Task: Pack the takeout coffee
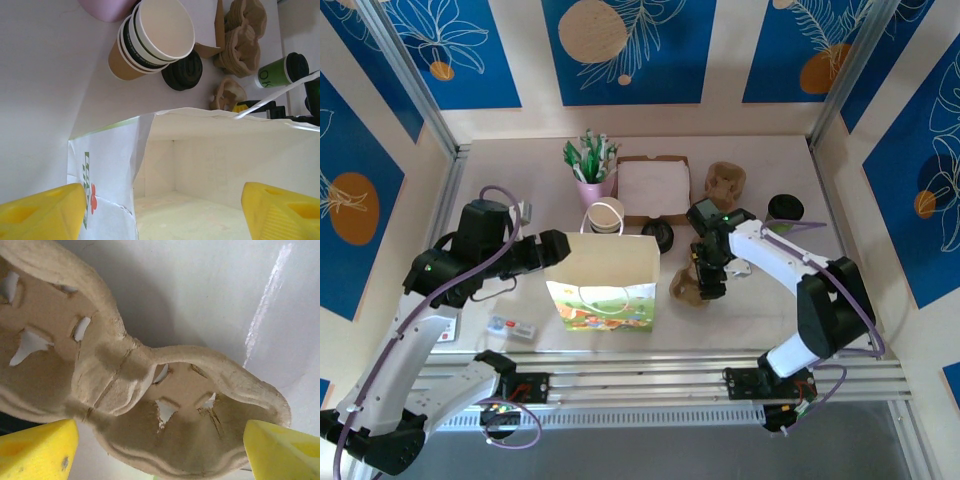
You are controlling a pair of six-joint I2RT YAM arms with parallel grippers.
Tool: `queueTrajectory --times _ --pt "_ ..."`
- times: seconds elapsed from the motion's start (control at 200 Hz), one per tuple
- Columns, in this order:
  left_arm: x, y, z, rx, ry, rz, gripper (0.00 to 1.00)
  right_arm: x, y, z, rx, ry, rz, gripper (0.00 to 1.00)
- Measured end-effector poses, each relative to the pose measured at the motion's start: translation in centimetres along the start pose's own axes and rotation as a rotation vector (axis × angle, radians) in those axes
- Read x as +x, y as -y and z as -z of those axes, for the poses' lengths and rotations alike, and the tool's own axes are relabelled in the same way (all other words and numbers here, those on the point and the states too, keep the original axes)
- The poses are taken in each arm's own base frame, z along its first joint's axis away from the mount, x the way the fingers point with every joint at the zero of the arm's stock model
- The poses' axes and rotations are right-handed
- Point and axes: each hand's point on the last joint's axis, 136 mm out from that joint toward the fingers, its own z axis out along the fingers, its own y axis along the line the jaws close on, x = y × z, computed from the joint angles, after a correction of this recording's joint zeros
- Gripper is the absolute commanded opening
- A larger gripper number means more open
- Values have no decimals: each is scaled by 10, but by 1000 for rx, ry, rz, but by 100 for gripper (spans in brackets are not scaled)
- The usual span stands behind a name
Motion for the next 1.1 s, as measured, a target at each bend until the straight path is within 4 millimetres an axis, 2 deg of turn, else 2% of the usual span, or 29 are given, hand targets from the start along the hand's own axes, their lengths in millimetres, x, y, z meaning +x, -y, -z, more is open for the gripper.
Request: queueTrajectory --times 0.17,0.66,0.76,0.97,1.1 --pt "4 -5 -4 -12 -16 2 81 -1 -1 -15 48 -4 -28 84" --pt "11 -9 -2 -18 -24 5 81 -10 -13 -14 19 -14 -99 81" --pt "11 -8 1 -13 -17 3 81 -10 -16 -7 -13 -16 -97 81" --pt "13 -8 5 -3 -4 0 81 -14 -20 26 -122 -15 -83 81" --pt "16 -11 5 -5 -6 1 81 -13 -15 29 -125 -3 -68 81"
